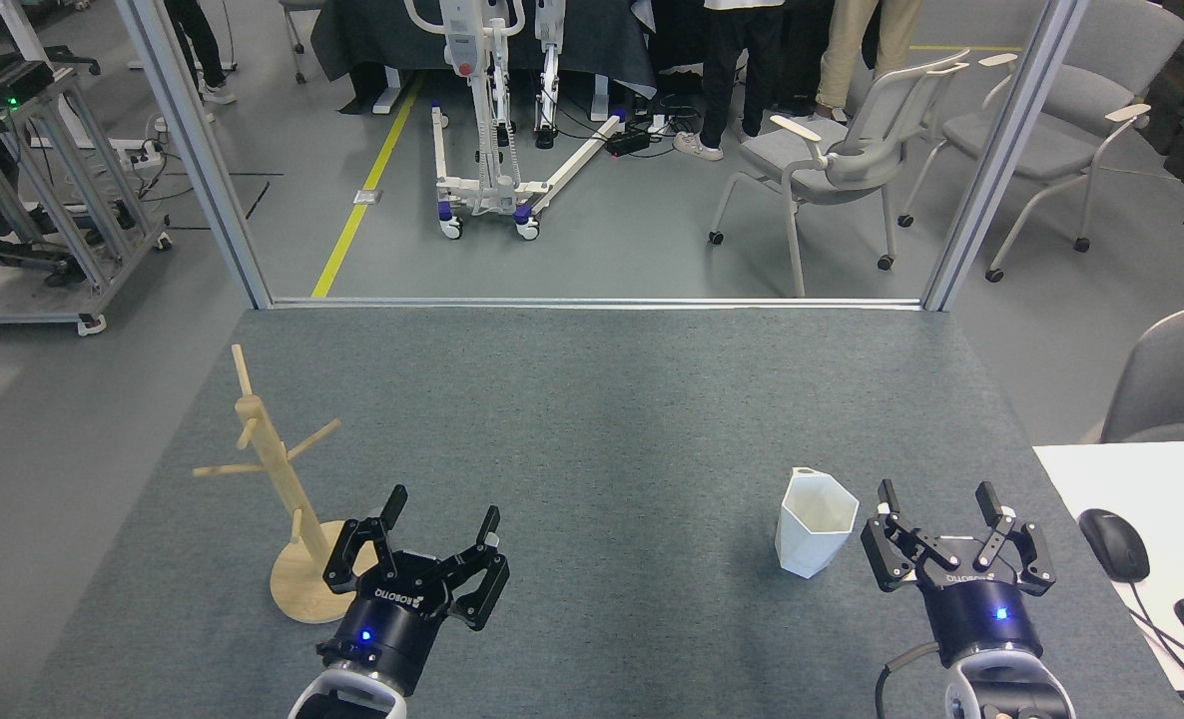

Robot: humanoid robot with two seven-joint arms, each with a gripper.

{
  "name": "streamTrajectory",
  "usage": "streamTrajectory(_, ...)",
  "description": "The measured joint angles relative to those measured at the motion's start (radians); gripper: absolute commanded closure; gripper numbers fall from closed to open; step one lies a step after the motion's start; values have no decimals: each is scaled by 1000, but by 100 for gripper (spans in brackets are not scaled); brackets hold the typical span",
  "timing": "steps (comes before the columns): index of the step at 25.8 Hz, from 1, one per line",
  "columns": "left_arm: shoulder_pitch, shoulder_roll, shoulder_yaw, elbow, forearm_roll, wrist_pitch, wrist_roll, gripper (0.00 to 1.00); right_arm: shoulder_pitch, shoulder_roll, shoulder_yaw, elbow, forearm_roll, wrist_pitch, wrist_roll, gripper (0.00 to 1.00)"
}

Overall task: Hang cup on storage rack
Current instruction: 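Move the right gripper toward the white hexagonal cup and close on it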

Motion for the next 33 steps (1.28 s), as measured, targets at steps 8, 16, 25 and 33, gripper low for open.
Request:
streamTrajectory(8,-2,-2,1,-1,5,42,-3,0,5,1,6,25,0,-2,-5,0)
streamTrajectory(16,-3,-5,-1,1,6,48,8,0,1,4,45,97,3,-2,-5,0)
streamTrajectory(25,-4,-8,-4,1,7,47,9,0,4,-1,127,182,1,-4,38,1)
streamTrajectory(33,5,-8,-6,0,7,48,10,0,-50,10,173,270,0,-4,49,1)
